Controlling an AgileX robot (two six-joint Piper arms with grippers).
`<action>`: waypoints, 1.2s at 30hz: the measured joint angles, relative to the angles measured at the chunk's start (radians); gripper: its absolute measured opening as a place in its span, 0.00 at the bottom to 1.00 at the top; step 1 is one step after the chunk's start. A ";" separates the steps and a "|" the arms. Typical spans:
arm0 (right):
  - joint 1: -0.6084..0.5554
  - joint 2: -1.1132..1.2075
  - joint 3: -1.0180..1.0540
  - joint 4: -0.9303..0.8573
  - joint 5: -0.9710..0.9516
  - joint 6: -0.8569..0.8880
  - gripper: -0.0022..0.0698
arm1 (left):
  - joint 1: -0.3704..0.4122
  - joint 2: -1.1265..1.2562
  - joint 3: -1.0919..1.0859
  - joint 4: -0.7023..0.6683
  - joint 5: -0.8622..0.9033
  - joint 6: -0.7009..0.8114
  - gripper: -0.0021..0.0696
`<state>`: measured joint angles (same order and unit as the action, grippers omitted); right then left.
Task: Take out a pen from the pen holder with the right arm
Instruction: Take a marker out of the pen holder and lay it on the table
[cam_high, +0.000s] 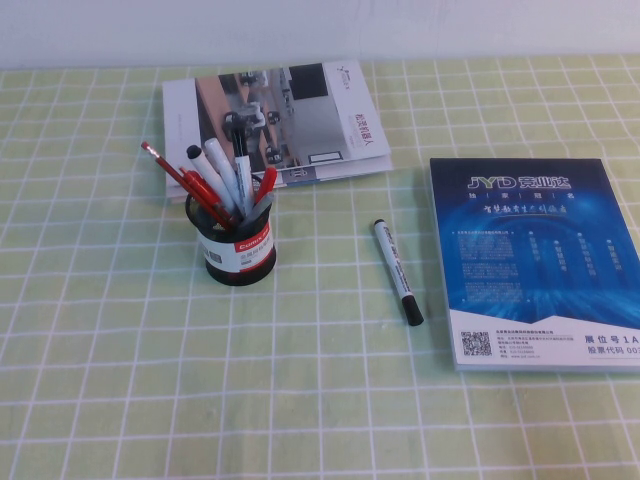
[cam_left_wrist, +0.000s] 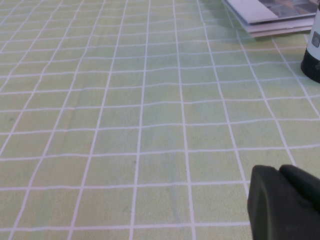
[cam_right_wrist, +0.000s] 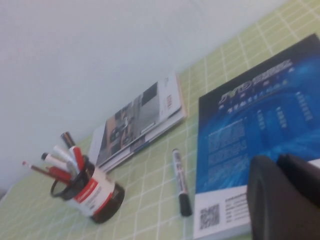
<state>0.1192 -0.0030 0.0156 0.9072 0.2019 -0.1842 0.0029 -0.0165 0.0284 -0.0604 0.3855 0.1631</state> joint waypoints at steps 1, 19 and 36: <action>0.000 0.014 -0.016 0.000 0.020 0.000 0.01 | 0.000 0.000 0.000 0.000 0.000 0.000 0.02; 0.000 0.740 -0.481 -0.188 0.367 -0.131 0.01 | 0.000 0.000 0.000 0.000 0.000 0.000 0.02; 0.492 1.351 -0.791 -0.229 0.026 -0.164 0.01 | 0.000 0.000 0.000 0.000 0.000 0.000 0.02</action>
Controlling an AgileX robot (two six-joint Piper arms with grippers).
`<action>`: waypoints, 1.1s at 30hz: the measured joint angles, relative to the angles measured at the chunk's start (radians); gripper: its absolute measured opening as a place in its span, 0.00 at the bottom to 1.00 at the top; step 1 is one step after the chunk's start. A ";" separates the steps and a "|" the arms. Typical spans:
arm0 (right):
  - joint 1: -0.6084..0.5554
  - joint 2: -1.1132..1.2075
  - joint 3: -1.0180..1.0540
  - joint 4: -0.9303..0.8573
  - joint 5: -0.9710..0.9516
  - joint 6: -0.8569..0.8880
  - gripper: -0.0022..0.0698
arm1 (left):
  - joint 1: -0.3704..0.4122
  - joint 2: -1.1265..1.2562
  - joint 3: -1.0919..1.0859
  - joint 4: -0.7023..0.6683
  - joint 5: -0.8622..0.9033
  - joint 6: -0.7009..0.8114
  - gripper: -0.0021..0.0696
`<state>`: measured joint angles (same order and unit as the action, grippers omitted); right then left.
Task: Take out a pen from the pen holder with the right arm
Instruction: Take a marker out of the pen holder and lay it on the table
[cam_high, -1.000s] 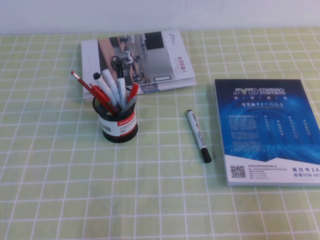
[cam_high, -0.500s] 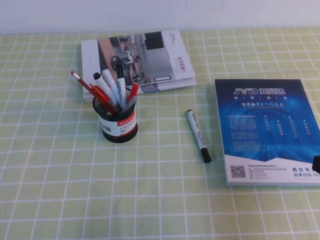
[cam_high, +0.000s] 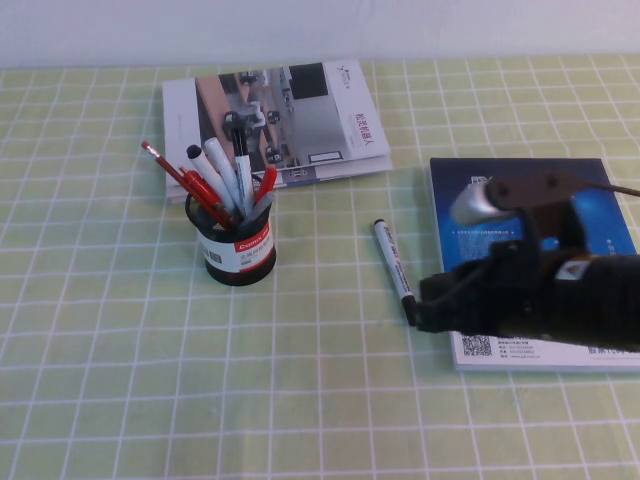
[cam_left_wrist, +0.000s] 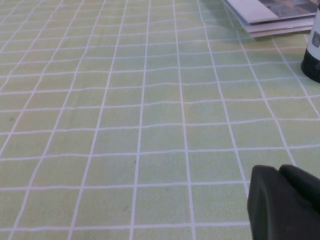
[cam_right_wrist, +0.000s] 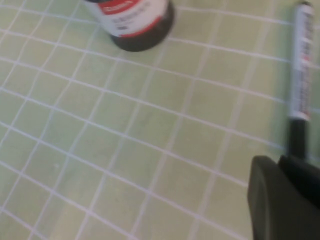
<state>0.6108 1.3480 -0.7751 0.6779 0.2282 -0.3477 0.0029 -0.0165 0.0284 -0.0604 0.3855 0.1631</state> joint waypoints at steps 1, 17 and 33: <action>0.025 0.042 -0.022 0.004 -0.020 -0.012 0.01 | 0.000 0.000 0.000 0.000 0.000 0.000 0.02; 0.211 0.349 -0.224 -0.128 -0.440 0.086 0.50 | 0.000 0.000 0.000 0.000 0.000 0.000 0.02; 0.210 0.632 -0.225 -0.640 -1.185 0.630 0.57 | 0.000 0.000 0.000 0.000 0.000 0.000 0.02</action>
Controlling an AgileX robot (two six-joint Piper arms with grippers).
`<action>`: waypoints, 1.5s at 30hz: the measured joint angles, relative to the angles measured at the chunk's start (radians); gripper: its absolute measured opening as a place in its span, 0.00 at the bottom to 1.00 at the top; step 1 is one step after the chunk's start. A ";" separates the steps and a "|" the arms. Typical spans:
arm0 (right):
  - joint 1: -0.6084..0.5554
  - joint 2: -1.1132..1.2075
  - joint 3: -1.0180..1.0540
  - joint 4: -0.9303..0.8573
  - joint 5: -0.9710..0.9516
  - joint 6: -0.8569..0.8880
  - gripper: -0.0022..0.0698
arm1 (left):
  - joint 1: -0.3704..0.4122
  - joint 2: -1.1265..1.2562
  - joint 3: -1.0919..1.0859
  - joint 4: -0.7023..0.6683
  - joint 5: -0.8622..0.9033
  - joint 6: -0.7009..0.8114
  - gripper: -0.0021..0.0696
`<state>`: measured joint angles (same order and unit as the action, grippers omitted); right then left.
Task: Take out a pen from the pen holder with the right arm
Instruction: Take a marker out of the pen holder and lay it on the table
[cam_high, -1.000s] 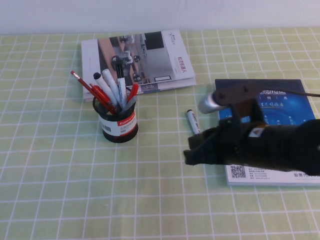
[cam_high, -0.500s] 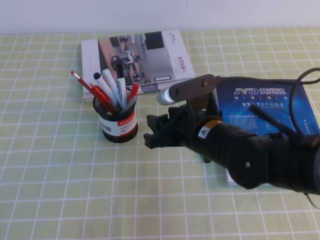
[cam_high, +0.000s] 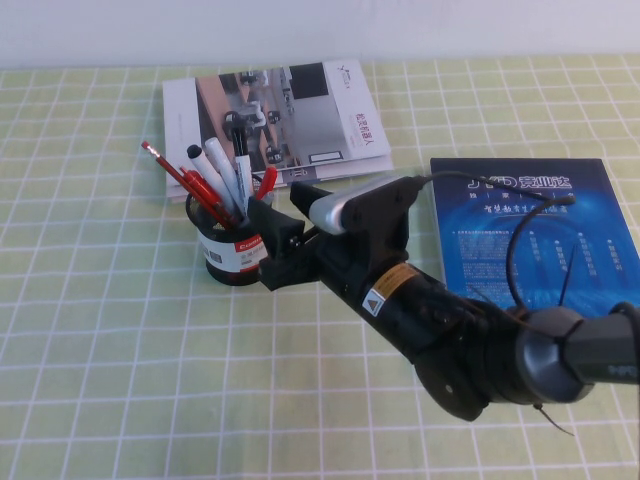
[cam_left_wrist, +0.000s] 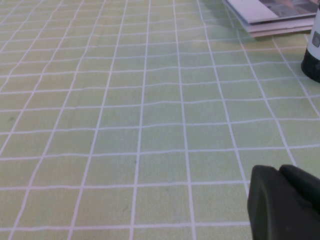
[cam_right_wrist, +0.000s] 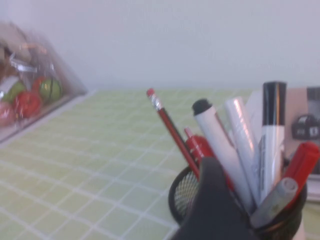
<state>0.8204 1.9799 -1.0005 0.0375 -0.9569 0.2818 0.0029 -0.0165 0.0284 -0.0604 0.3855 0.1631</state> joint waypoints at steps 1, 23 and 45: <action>-0.002 0.011 0.000 0.000 -0.033 0.001 0.57 | 0.000 0.000 0.000 0.000 0.000 0.000 0.02; -0.002 0.117 -0.047 0.026 -0.149 -0.011 0.57 | 0.000 0.000 0.000 0.000 0.000 0.000 0.02; -0.002 0.179 -0.158 0.033 -0.078 -0.012 0.55 | 0.000 0.000 0.000 0.000 0.000 0.000 0.02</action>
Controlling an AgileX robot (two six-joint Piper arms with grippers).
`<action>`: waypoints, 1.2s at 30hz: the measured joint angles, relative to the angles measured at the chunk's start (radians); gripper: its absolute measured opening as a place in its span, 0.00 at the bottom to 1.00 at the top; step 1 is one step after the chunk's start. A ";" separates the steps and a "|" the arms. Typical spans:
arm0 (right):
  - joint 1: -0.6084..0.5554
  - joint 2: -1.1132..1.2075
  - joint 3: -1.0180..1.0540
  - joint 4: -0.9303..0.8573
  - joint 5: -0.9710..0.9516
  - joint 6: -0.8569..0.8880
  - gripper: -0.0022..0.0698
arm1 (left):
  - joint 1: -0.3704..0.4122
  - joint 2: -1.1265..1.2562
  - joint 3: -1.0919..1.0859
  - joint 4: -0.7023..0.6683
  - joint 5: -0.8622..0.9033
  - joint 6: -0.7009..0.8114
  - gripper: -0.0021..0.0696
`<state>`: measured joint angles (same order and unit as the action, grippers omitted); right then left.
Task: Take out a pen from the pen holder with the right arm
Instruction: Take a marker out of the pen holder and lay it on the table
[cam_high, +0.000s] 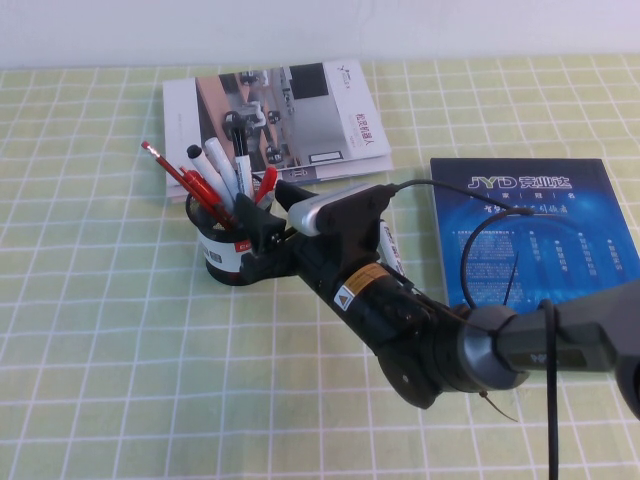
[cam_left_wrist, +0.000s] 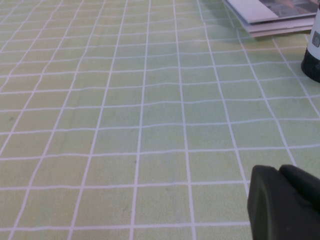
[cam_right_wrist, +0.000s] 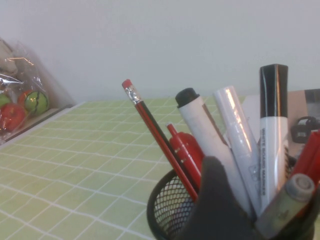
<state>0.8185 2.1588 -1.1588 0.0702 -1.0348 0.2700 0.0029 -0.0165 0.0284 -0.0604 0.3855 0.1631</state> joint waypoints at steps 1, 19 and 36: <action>0.000 0.000 0.000 0.002 0.000 0.000 0.55 | 0.000 0.000 0.000 0.000 0.000 0.000 0.02; 0.000 0.000 0.000 0.019 0.002 0.000 0.37 | 0.000 0.000 0.000 0.000 0.000 0.000 0.02; 0.000 0.000 0.000 0.002 0.012 0.000 0.27 | 0.000 0.000 0.000 0.000 0.000 0.000 0.02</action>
<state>0.8185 2.1588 -1.1588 0.0718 -1.0226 0.2700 0.0029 -0.0165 0.0284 -0.0604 0.3855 0.1631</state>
